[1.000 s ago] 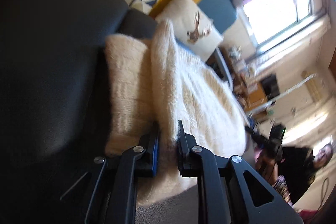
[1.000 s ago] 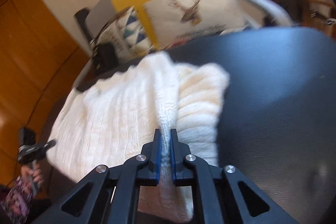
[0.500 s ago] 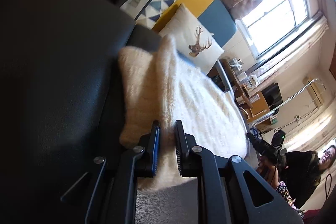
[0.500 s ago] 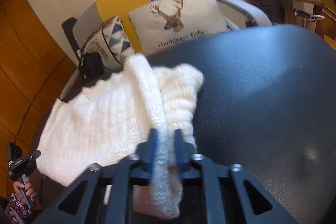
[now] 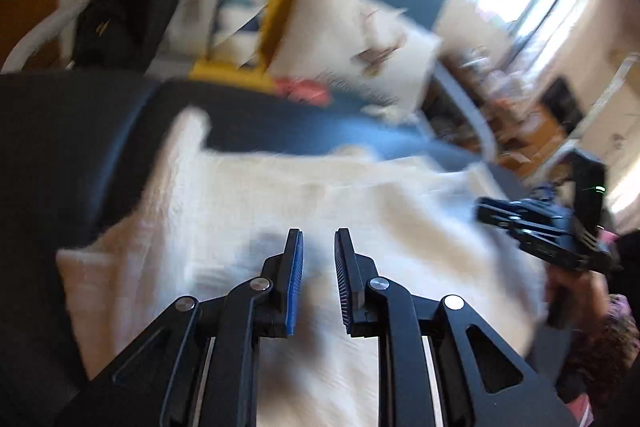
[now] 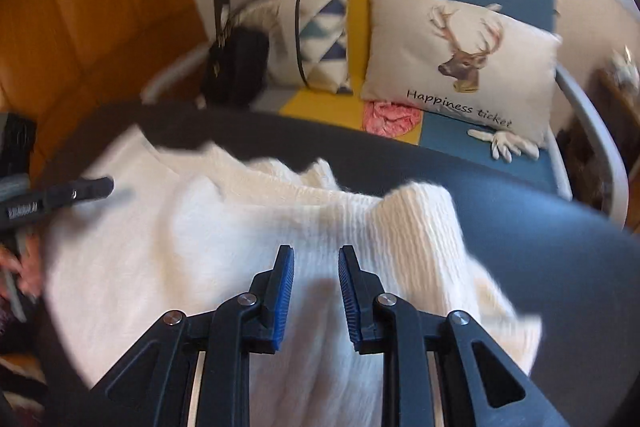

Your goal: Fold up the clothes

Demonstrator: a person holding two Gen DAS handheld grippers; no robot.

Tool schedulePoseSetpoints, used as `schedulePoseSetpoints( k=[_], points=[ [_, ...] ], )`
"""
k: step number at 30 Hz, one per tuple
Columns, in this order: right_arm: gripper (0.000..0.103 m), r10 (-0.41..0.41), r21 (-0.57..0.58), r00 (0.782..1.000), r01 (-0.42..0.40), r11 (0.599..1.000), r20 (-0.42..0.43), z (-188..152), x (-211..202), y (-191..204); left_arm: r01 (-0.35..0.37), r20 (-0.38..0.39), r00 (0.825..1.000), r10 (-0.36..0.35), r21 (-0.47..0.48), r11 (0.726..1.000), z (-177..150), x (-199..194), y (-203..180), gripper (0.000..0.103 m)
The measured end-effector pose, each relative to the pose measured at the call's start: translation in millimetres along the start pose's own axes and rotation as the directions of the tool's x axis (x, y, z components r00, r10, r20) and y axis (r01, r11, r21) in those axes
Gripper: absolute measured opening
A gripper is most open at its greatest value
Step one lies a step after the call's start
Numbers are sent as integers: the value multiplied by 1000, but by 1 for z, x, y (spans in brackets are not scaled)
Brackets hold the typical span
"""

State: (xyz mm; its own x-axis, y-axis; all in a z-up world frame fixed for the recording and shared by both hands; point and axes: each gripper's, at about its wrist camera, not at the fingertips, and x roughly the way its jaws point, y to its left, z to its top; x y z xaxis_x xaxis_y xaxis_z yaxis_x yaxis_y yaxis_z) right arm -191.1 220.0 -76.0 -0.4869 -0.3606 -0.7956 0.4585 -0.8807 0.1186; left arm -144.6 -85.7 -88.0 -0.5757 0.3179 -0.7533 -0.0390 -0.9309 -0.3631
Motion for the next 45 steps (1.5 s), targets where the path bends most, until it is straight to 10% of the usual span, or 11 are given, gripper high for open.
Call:
schedulePoseSetpoints(
  k=[4, 8, 12, 18, 25, 30, 38, 45],
  points=[
    [18, -136, 86, 990, 139, 987, -40, -7, 17, -34, -74, 102, 990, 93, -175, 982, -12, -16, 47, 17],
    [6, -111, 226, 994, 108, 968, -1, -20, 13, -62, -56, 202, 971, 125, -317, 947, -35, -37, 77, 17],
    [17, -114, 176, 993, 108, 979, 26, -12, -1, -43, -8, 229, 969, 91, -339, 941, -38, -44, 81, 17],
    [31, 122, -55, 993, -121, 991, 7, 8, -1, 46, 65, 298, 954, 30, -303, 951, -30, -51, 35, 18],
    [31, 50, -111, 989, -66, 992, -138, 10, 50, 90, 39, 251, 968, 21, -233, 972, -24, -28, 9, 18],
    [3, 84, 5, 993, -84, 996, -85, 7, 51, 73, 78, 214, 977, -4, -334, 939, -34, -20, 27, 18],
    [0, 94, 47, 996, -93, 995, -9, 17, 38, 60, 130, 243, 969, -41, -363, 923, -38, -25, 28, 27],
    [31, 111, 100, 988, -101, 990, -109, 21, 49, 74, 88, 231, 973, -7, -339, 937, -39, -20, 22, 27]
  ],
)
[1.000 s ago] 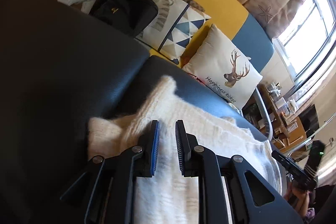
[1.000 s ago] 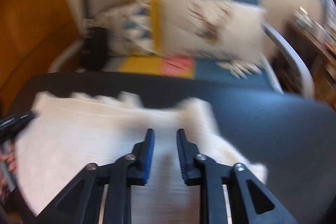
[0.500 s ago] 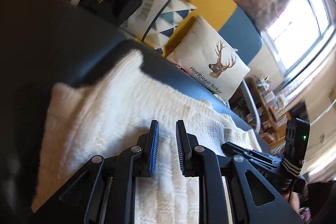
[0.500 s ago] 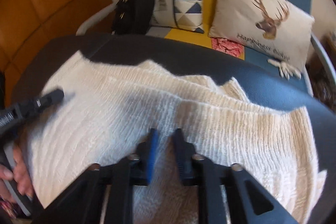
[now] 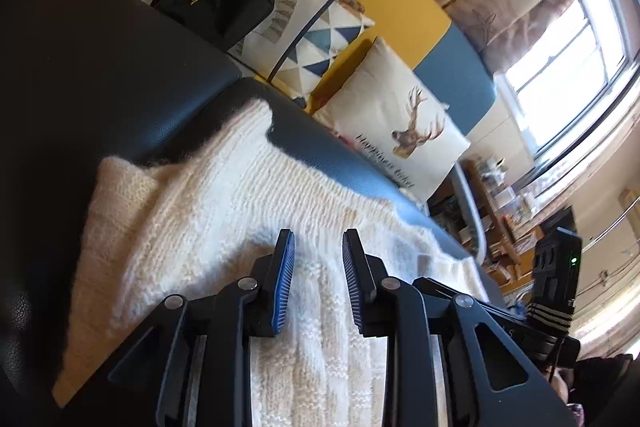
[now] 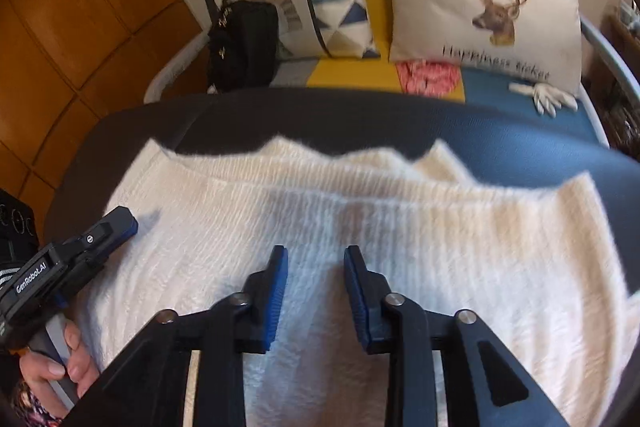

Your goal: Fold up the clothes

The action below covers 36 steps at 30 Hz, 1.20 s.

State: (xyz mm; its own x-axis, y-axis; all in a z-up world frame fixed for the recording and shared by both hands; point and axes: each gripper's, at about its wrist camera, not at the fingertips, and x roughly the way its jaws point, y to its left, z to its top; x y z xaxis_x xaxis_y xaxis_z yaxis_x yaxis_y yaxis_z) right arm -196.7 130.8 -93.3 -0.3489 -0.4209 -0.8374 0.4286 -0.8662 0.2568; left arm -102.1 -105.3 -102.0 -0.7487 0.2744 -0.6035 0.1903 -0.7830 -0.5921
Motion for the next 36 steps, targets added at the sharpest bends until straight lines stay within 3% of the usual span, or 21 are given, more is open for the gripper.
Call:
schedulePoseSetpoints(
  k=[4, 6, 9, 15, 18, 22, 23, 24, 27, 29, 31, 32, 33, 36],
  points=[
    [30, -102, -120, 994, 106, 987, 34, -3, 6, 20, -18, -6, 1000, 18, 35, 999, -3, 1, -5, 32],
    [4, -112, -139, 992, 120, 983, 60, -5, 6, 24, -15, -5, 1000, 15, 41, 999, -3, 1, -7, 37],
    [2, -75, -121, 993, 86, 989, 87, -1, -2, 20, -2, 2, 1000, 2, 24, 1000, -2, -3, -5, 37],
    [0, -80, -98, 972, 104, 990, 222, 14, -30, 22, 14, 12, 1000, -14, -5, 1000, 3, -5, -5, 38],
    [0, -75, -96, 976, 96, 991, 203, 19, -22, 22, 4, 6, 1000, -4, 12, 1000, 4, -3, -6, 39],
    [13, 8, -33, 996, -5, 999, 89, 15, -3, 12, -8, 5, 1000, 8, 26, 1000, 1, 1, -6, 40],
    [31, 6, -15, 998, -5, 1000, 59, 13, 2, 12, -11, 6, 1000, 11, 27, 1000, 0, 2, -5, 40],
    [33, 8, -10, 999, -8, 1000, 41, 12, 5, 14, -14, 6, 1000, 13, 27, 1000, -1, 3, -5, 40],
    [51, -19, -78, 999, 23, 997, 48, 6, 12, 29, -14, 6, 1000, 14, 34, 999, -4, 5, -6, 40],
    [52, -82, -143, 994, 92, 985, 73, 4, 16, 40, -11, 4, 1000, 11, 35, 999, -4, 5, -6, 40],
    [38, -145, -183, 984, 162, 970, 102, 2, 19, 49, -8, 2, 1000, 8, 36, 999, -5, 5, -6, 40],
    [10, -158, -171, 981, 175, 970, 110, 3, 19, 47, -3, 0, 1000, 3, 30, 1000, -4, 4, -5, 40],
    [4, -153, -159, 982, 170, 973, 115, 4, 18, 46, 1, 1, 1000, -1, 23, 1000, -4, 3, -5, 40],
    [3, -107, -136, 985, 126, 983, 135, 8, 8, 39, 15, 5, 1000, -15, 3, 1000, -3, 0, -2, 40]
  ],
)
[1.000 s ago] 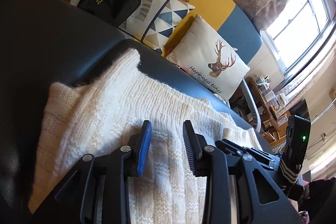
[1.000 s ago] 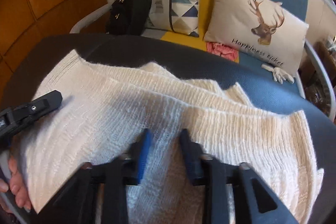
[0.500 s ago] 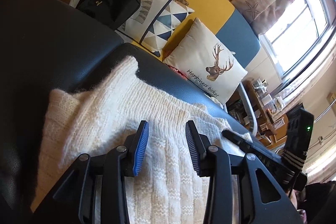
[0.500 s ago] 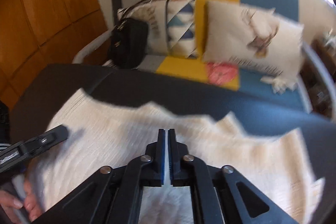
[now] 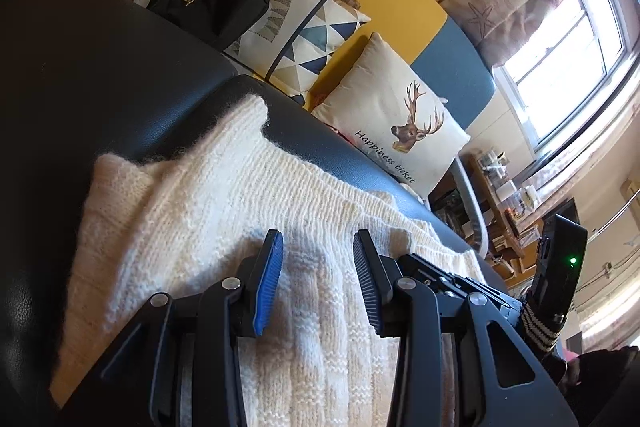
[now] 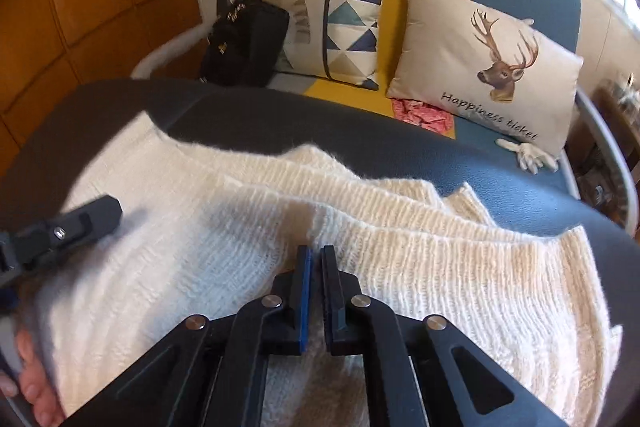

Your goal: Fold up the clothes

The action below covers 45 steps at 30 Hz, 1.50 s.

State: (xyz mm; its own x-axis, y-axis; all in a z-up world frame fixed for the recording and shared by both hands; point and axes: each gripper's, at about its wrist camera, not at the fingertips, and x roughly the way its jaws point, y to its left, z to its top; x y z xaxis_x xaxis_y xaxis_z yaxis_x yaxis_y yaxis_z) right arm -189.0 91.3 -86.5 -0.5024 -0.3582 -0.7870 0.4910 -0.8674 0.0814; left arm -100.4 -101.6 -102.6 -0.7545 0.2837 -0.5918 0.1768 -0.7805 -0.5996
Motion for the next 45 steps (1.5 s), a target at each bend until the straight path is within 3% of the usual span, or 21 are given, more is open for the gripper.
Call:
schedulePoseSetpoints(
  k=[8, 12, 15, 17, 21, 23, 25, 27, 30, 33, 36, 38, 40, 42, 45],
  points=[
    [3, -16, 29, 993, 12, 999, 116, 27, -17, -7, 6, 8, 1000, -6, -29, 1000, 8, -2, 0, 40],
    [3, -35, 42, 998, 33, 999, 50, 26, 10, -11, -4, -3, 1000, 4, -35, 999, 11, 2, -2, 40],
    [6, 32, 108, 999, -36, 993, 37, 23, 20, -23, -4, -31, 1000, 4, -18, 1000, 14, 9, -11, 40],
    [19, 107, 152, 993, -114, 982, 54, 22, 16, -32, -10, -51, 999, 10, 6, 1000, 17, 16, -20, 40],
    [22, 224, 297, 962, -263, 918, 157, 2, -10, -61, 9, -73, 997, -4, 72, 997, 23, 26, -38, 42],
    [23, 215, 328, 956, -272, 905, 200, -13, -28, -72, -19, -104, 994, 34, 143, 990, 24, 34, -48, 45],
    [26, 203, 289, 958, -257, 922, 204, -19, -40, -73, -35, -123, 990, 62, 211, 977, 23, 43, -56, 45],
    [26, 218, 184, 960, -249, 951, 175, -19, -42, -65, -77, -130, 984, 119, 290, 954, 23, 56, -60, 45],
    [24, 186, 78, 982, -188, 979, 37, -14, -15, -51, -126, -151, 970, 192, 365, 922, 23, 76, -56, 45],
    [18, 84, 110, 996, -87, 990, 24, -27, 4, -70, -102, -141, 975, 169, 389, 916, 24, 77, -47, 45],
    [16, 33, 312, 995, -60, 948, 92, -53, 9, -106, -74, -139, 981, 137, 384, 920, 26, 76, -40, 45],
    [14, 80, 421, 986, -134, 897, 145, -62, 9, -127, -56, -138, 984, 112, 358, 932, 28, 76, -34, 45],
    [15, 131, 445, 978, -191, 875, 162, -62, 11, -133, -49, -140, 985, 104, 352, 935, 29, 75, -33, 45],
    [20, 153, 435, 972, -216, 874, 176, -60, 3, -133, -39, -143, 985, 93, 343, 939, 32, 73, -34, 45],
    [26, 121, 411, 959, -223, 884, 258, -62, -31, -130, -38, -102, 992, 70, 284, 958, 35, 55, -31, 45]
  ],
)
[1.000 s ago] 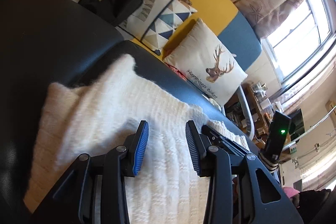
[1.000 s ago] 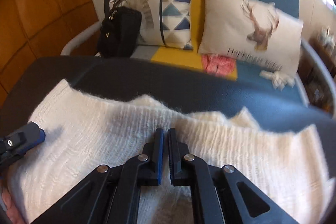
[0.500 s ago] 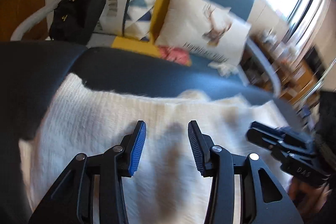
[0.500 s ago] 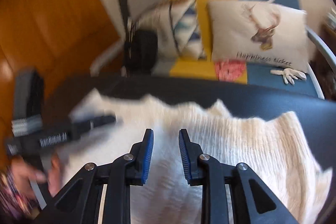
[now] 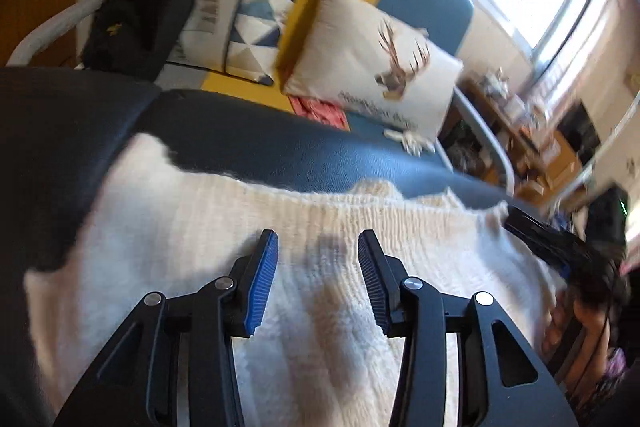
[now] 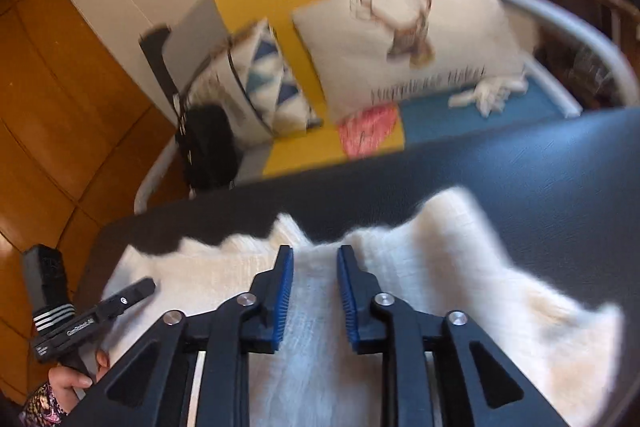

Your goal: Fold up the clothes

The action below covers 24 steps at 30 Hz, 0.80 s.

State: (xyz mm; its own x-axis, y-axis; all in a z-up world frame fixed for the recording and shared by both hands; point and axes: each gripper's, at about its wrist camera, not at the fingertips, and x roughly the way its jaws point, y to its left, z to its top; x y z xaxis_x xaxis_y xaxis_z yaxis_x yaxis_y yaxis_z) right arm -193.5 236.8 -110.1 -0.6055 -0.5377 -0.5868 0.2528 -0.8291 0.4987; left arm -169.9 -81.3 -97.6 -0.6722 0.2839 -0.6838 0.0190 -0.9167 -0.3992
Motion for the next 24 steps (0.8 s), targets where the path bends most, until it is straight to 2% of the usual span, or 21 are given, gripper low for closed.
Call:
schedulePoseSetpoints(
  k=[1, 3, 5, 7, 9, 12, 15, 18, 20, 21, 24],
  points=[
    [26, 5, -16, 1000, -4, 1000, 29, -2, -15, 3, 4, 17, 1000, -4, -19, 1000, 0, -6, 1, 45],
    [27, -53, -79, 998, 57, 995, 46, -6, -30, 8, 20, 62, 998, -18, -30, 999, -1, -20, 3, 47],
    [28, -101, -162, 995, 100, 982, 4, -6, -26, 14, -39, 76, 996, 39, 3, 999, -2, -23, 1, 54],
    [28, -151, -236, 988, 137, 962, -43, -5, -18, 18, -140, 55, 989, 137, 48, 989, -1, -15, 2, 54],
    [28, -182, -237, 978, 155, 959, -97, -3, 0, 11, -208, 22, 978, 207, 29, 978, -1, -8, 12, 54],
    [22, -242, -150, 965, 225, 963, -103, -2, 10, -14, -187, 34, 982, 188, -41, 982, -3, -9, 30, 54],
    [15, -201, -12, 977, 200, 980, -68, -1, 7, -41, -185, 32, 982, 186, -38, 982, -4, -5, 32, 54],
    [17, -172, 12, 984, 173, 985, -55, 0, -3, -43, -195, 23, 980, 196, -21, 981, -5, -2, 30, 55],
    [19, -152, 28, 987, 154, 988, -45, 1, -9, -44, -177, 18, 984, 178, -15, 984, -6, -7, 29, 55],
    [24, -142, 33, 989, 143, 989, -28, 0, -17, -44, -163, 16, 986, 164, -15, 986, -6, -11, 29, 55],
    [25, -126, 25, 990, 125, 992, 58, -10, -57, -41, -136, 54, 989, 138, -28, 990, -8, -33, 23, 55]
  ],
)
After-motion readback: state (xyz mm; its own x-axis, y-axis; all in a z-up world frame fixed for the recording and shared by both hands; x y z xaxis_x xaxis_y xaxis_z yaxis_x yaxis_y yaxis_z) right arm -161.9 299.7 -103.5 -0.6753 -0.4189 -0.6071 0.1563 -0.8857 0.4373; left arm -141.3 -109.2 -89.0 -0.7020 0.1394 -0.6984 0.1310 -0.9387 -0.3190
